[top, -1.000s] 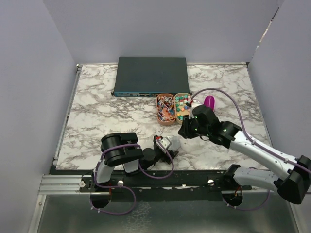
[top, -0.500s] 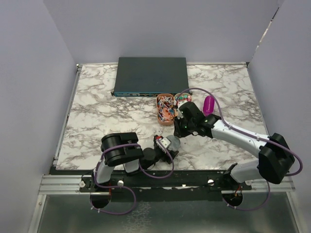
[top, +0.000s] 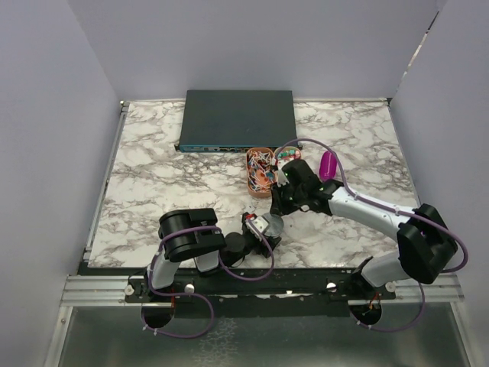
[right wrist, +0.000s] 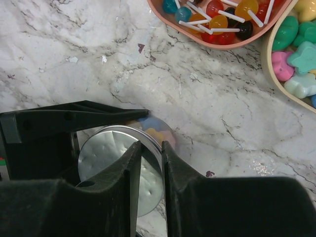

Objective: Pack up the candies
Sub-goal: Screw the bottle lid onto the packing bottle.

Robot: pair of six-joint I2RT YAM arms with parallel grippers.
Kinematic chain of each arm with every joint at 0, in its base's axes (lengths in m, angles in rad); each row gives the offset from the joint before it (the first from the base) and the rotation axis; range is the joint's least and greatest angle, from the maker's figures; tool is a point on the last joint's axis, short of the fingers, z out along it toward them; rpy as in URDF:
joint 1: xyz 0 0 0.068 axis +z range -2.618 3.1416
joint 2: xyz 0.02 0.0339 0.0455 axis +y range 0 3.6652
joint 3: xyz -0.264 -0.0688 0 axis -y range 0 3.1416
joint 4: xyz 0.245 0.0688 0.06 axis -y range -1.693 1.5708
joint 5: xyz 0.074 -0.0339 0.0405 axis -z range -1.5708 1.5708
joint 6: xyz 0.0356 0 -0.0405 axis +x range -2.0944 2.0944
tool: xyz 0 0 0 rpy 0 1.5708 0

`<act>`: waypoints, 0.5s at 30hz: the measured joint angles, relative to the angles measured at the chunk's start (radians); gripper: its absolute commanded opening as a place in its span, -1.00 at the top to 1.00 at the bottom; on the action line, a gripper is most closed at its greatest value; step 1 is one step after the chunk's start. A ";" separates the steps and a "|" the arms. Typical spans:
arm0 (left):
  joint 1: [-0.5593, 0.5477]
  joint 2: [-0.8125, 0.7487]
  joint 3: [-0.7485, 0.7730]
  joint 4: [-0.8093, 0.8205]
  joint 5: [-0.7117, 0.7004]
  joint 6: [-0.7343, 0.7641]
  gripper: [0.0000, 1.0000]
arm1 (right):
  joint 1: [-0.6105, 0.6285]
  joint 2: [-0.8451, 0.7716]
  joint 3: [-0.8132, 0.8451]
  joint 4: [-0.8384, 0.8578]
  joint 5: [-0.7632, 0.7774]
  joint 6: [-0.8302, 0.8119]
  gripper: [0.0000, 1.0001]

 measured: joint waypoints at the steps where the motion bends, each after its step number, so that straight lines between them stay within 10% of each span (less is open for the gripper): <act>1: 0.000 0.000 0.000 0.000 0.000 0.000 0.11 | -0.002 0.000 -0.005 0.008 -0.007 0.000 0.51; 15: -0.002 0.000 0.002 -0.004 0.004 0.010 0.11 | -0.019 -0.104 -0.172 0.191 -0.058 0.072 0.65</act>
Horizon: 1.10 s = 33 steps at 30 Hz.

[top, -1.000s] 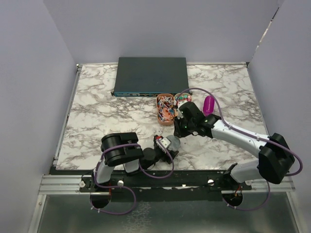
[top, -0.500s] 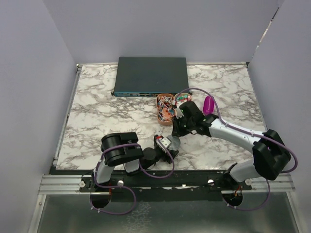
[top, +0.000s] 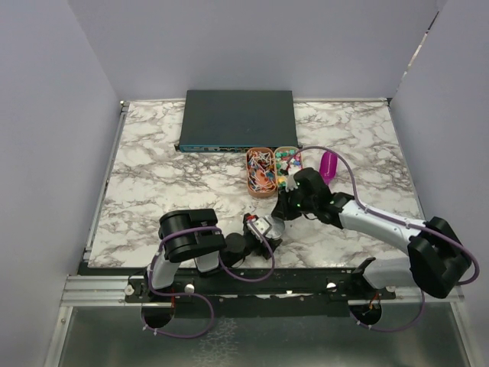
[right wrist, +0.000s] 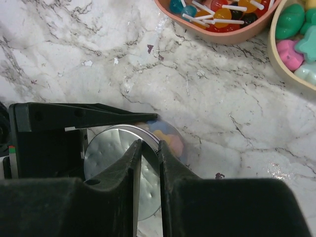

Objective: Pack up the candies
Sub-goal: Screw the bottle lid onto the packing bottle.

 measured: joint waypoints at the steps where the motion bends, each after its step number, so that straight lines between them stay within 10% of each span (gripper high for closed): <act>1: -0.001 0.000 0.000 0.000 0.001 0.000 0.11 | -0.002 -0.013 -0.014 0.008 0.000 0.009 0.66; 19: -0.007 0.000 0.005 -0.006 -0.004 0.002 0.11 | 0.072 -0.406 -0.296 -0.024 0.006 0.270 0.74; 33: 0.002 0.000 0.022 -0.023 -0.018 -0.024 0.11 | 0.127 -0.429 -0.056 -0.310 0.166 0.245 0.53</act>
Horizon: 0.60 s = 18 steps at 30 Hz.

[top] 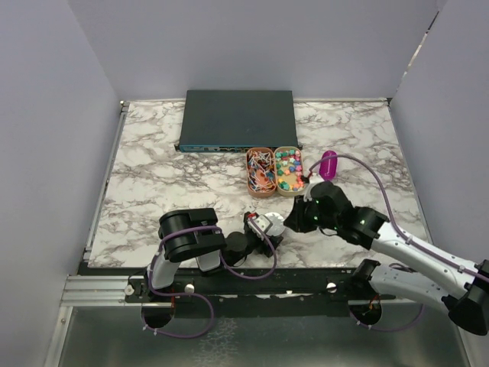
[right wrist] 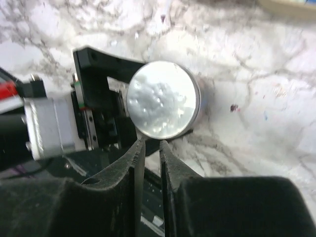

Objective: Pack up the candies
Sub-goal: Screw the bottle lid onto the packing bottle.

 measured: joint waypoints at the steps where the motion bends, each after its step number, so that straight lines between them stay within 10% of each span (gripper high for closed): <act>1: 0.000 0.000 0.000 0.000 0.000 0.000 0.11 | 0.000 0.019 0.029 -0.006 0.019 -0.015 0.52; 18: 0.000 0.000 0.002 -0.002 0.000 -0.003 0.11 | -0.101 0.456 0.232 0.056 -0.006 -0.264 0.54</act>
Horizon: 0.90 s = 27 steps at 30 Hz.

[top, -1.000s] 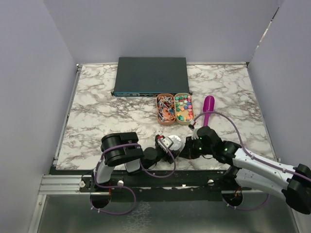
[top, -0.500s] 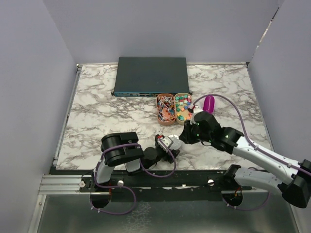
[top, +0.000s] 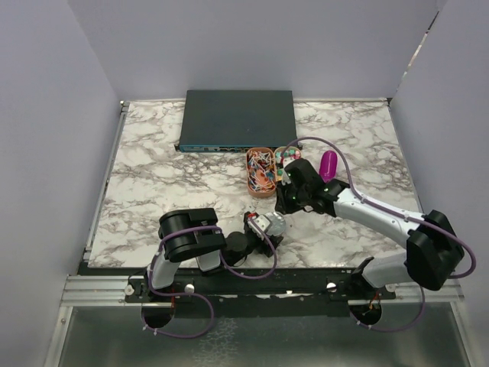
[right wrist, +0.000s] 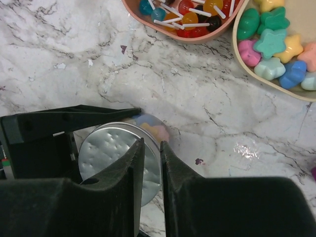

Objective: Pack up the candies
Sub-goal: Screw the bottle lid onto the packing bottle.

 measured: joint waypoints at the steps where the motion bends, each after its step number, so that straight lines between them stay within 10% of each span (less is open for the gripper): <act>1: 0.000 0.000 0.000 0.000 0.000 0.000 0.11 | -0.005 0.014 0.000 0.005 -0.011 -0.006 0.54; 27: -0.005 0.000 0.002 -0.001 0.021 0.005 0.11 | -0.040 -0.026 -0.134 0.170 -0.164 -0.024 0.68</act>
